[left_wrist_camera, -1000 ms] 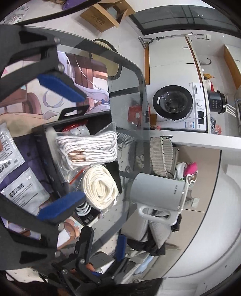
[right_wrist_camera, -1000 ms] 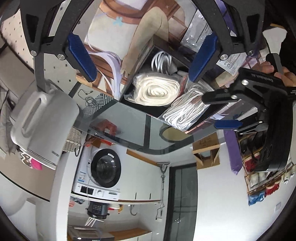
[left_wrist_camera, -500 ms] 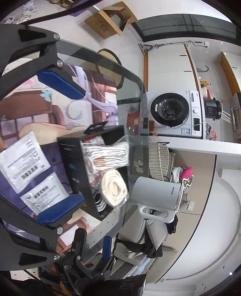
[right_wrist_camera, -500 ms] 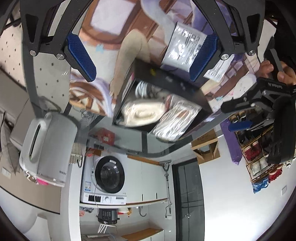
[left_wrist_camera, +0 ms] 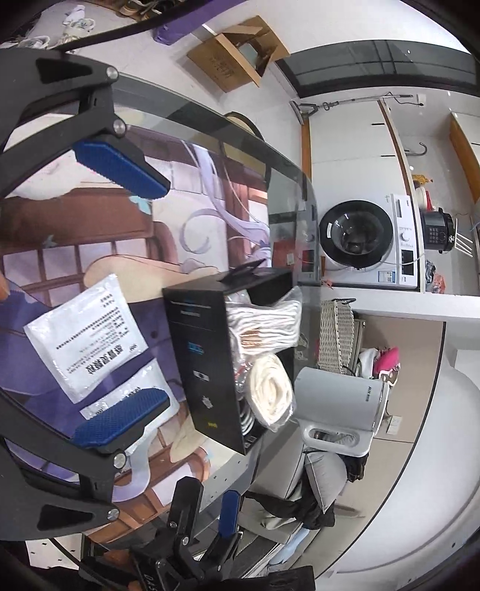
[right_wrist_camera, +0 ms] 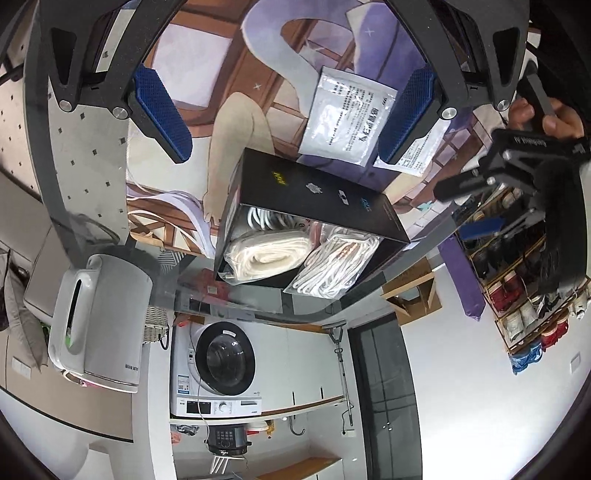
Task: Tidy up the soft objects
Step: 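Move both open grippers back over the white medicine sachets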
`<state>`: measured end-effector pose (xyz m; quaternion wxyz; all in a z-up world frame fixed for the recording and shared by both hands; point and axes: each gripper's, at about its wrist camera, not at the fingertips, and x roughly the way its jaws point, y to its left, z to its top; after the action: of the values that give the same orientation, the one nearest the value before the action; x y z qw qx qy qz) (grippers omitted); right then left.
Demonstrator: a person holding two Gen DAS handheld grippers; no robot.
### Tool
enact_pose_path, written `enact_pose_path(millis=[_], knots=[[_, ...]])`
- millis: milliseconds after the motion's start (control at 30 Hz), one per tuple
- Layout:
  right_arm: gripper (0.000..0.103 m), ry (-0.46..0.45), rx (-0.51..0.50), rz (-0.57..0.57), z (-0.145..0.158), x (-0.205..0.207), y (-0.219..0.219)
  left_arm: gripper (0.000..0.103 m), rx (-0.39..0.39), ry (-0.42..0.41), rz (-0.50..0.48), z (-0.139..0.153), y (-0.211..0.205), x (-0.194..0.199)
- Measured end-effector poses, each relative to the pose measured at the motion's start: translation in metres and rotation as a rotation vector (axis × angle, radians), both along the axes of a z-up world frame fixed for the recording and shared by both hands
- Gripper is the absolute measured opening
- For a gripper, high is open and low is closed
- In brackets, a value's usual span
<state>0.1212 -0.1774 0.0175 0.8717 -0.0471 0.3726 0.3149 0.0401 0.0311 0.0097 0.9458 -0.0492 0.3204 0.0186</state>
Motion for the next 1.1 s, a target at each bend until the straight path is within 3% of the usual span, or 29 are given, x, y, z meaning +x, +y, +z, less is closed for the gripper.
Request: enact_pose_path(millis=[233,633,1100], knots=[[0.102,0.021,0.001,0.005,-0.007,-0.002,0.011,0.103,0.031,0.003,0.031,-0.008,0.002,-0.002],[0.102,0.107,-0.05,0.01,-0.038,-0.002,0.034,0.103,0.048,0.053,0.004,-0.021,-0.001,-0.003],[0.102,0.15,-0.097,0.037,-0.065,-0.011,0.064,0.103,0.025,0.067,0.031,-0.027,0.01,-0.004]])
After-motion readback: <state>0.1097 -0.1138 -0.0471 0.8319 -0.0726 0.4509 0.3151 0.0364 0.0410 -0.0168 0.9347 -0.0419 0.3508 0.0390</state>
